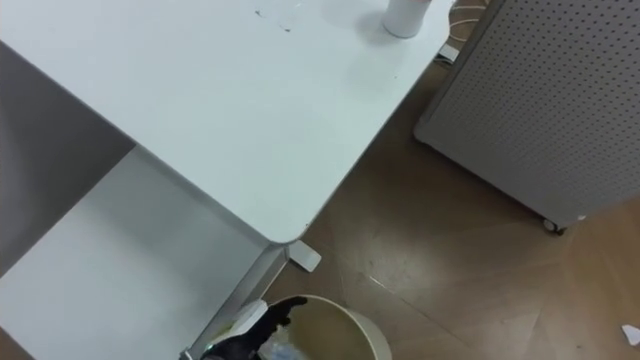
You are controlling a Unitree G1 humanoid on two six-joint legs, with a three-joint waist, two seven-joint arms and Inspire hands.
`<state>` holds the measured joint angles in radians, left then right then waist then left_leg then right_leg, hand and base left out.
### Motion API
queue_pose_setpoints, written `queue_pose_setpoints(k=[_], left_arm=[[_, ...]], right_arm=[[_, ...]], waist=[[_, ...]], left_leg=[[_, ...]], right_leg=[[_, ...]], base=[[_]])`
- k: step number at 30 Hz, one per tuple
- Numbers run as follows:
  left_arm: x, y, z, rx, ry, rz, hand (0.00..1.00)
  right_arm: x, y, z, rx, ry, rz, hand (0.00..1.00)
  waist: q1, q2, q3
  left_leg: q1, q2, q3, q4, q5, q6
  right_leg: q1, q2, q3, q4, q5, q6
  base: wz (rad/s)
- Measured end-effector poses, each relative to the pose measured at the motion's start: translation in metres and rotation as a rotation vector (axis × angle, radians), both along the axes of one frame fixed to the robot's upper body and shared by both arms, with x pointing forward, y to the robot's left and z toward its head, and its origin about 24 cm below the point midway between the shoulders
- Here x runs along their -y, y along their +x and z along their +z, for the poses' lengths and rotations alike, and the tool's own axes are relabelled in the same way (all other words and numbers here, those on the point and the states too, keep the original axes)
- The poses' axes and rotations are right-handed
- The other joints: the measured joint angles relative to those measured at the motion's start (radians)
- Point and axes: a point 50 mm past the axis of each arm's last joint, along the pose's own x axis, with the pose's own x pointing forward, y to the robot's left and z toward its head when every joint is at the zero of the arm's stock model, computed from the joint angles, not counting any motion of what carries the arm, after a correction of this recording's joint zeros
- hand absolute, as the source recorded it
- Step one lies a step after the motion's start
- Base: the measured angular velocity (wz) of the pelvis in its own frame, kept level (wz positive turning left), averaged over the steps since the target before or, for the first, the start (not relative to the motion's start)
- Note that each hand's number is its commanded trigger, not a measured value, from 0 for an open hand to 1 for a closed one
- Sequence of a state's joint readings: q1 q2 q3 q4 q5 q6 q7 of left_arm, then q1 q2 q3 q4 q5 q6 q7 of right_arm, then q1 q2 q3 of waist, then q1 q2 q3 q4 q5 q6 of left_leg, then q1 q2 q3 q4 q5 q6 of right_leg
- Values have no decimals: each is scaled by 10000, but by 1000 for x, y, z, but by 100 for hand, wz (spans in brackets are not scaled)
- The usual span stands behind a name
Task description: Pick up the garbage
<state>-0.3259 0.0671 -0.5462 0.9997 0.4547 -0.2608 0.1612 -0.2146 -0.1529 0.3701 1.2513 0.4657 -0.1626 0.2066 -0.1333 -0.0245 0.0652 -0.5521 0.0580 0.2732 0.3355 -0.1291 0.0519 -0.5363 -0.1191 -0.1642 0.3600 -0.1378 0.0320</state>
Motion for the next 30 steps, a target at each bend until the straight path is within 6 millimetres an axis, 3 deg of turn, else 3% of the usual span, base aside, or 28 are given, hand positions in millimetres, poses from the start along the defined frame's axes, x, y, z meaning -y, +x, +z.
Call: queue_pose_setpoints(k=[5,17,20,22,25,30], left_arm=[[0,-7,-5,-194,187,-193,0],[0,-22,-13,-765,167,-583,0],[-3,-26,-13,-748,231,-704,0],[-2,-25,-10,-665,142,-714,0],[-4,-23,-6,-513,-92,-472,0],[-4,-16,5,58,-248,-558,0]], right_arm=[[3,-1,0,-70,-37,14,100],[12,-17,-7,-630,86,-423,100],[16,-20,-7,-620,180,-636,100],[18,-23,-8,-734,160,-548,100],[19,-26,-9,-881,89,-431,100],[24,-38,-12,-1053,200,-961,100]], waist=[[4,154,61],[-91,288,9],[-25,237,-75],[77,209,-239],[-42,166,-353],[-266,0,-484]], left_leg=[[359,-9,14,-79,-2,-2],[1653,-1,131,-148,-98,-93],[2070,-19,115,-108,-258,-214],[2494,-7,27,-106,-458,-361],[3163,-40,-428,-115,-637,-561],[3934,-66,-489,-435,-732,-675]], right_leg=[[306,-2,4,1,-2,0],[1396,66,224,-117,-129,24],[1520,243,804,-100,-123,15],[1548,466,1555,-43,-80,-1],[1908,683,2246,5,-51,-15],[2274,886,2804,-29,-32,2]], base=[[0],[-5],[-58],[-100],[-97],[-40]])
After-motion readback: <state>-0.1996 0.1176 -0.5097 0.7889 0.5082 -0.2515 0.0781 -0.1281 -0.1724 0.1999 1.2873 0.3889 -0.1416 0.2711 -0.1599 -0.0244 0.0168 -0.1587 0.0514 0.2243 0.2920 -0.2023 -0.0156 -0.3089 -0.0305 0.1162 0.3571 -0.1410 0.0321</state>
